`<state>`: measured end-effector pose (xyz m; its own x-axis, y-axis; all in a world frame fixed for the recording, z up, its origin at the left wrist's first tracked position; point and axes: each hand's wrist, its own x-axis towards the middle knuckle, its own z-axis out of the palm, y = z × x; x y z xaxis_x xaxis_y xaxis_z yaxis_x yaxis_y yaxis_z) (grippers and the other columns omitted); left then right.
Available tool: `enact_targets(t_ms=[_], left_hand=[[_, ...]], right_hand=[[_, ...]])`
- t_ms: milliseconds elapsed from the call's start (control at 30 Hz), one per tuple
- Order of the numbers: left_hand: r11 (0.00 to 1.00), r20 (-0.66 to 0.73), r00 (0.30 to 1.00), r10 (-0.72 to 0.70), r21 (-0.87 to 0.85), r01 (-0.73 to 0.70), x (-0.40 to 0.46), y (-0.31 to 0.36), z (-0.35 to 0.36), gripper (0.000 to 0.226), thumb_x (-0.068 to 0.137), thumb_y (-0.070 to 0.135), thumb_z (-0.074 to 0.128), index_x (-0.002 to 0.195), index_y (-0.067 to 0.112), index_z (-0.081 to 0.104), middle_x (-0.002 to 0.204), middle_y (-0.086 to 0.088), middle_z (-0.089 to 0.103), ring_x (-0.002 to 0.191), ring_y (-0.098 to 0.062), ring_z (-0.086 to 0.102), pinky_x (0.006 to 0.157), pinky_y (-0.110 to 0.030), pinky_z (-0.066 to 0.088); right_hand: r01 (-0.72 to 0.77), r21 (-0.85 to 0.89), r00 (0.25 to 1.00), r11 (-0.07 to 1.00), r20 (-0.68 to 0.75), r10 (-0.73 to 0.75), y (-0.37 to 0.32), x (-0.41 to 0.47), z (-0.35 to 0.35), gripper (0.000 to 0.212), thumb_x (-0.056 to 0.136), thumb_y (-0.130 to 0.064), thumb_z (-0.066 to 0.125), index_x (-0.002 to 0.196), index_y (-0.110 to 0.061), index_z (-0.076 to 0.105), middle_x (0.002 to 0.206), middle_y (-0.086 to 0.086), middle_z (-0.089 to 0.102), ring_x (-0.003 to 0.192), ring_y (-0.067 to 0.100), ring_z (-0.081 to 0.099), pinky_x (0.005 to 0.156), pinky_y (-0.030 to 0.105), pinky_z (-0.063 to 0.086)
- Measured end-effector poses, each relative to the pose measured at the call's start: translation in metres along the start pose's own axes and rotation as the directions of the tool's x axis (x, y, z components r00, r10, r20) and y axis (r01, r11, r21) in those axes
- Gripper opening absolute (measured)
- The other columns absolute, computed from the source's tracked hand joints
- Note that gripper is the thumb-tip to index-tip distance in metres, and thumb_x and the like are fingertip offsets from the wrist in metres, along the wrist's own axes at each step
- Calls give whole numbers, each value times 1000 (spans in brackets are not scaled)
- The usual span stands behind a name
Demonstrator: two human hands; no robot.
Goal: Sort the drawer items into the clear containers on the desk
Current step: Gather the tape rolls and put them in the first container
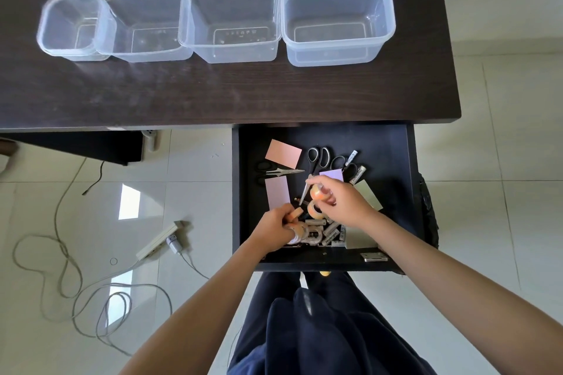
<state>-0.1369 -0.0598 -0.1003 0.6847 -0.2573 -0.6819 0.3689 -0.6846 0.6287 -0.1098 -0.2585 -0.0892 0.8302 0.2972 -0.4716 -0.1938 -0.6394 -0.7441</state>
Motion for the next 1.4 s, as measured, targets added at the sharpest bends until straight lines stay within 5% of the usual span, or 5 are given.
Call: enact_targets(t_ms=[233, 533, 700, 933, 1400], left_hand=[[997, -154, 987, -52, 44, 59, -8, -12, -13, 15, 84, 6, 59, 93, 17, 55, 85, -1, 60, 77, -17, 58, 71, -28, 52], [985, -143, 983, -113, 114, 130, -8, -16, -11, 16, 85, 8, 61, 95, 19, 54, 90, 0, 59, 79, -16, 57, 71, -23, 50], [985, -158, 980, -118, 104, 135, -8, -16, -11, 16, 85, 8, 61, 93, 19, 55, 88, 0, 59, 75, -13, 55, 67, -19, 48], [990, -179, 979, -101, 80, 117, -16, -9, -14, 16, 83, 6, 63, 89, 20, 55, 83, 3, 58, 76, -13, 56, 70, -23, 51], [999, -365, 930, -42, -19, 38, -47, 6, -62, 12, 83, 10, 66, 91, 16, 59, 85, 0, 62, 79, -18, 60, 63, -15, 45]], right_hand=[[45, -263, 969, 964, 246, 22, 10, -19, 17, 35, 95, -7, 43, 116, -19, 68, 100, 0, 39, 86, 13, 44, 65, 17, 31], [103, -524, 966, 845, 256, 42, 10, -11, 42, 31, 87, -13, 58, 118, -17, 56, 118, 7, 42, 96, 33, 56, 67, 36, 43], [57, -480, 969, 875, 239, 68, 9, -8, 47, 33, 89, -24, 59, 122, -23, 62, 125, 4, 46, 106, 29, 55, 79, 33, 45], [-4, -341, 988, 940, 143, 56, 6, -13, 45, 25, 84, -20, 58, 106, -21, 68, 108, 1, 52, 97, 23, 56, 67, 29, 39], [-136, -79, 944, 987, -313, 105, -37, -32, -50, 23, 75, -14, 66, 93, -25, 76, 80, -9, 65, 76, 17, 61, 66, 31, 50]])
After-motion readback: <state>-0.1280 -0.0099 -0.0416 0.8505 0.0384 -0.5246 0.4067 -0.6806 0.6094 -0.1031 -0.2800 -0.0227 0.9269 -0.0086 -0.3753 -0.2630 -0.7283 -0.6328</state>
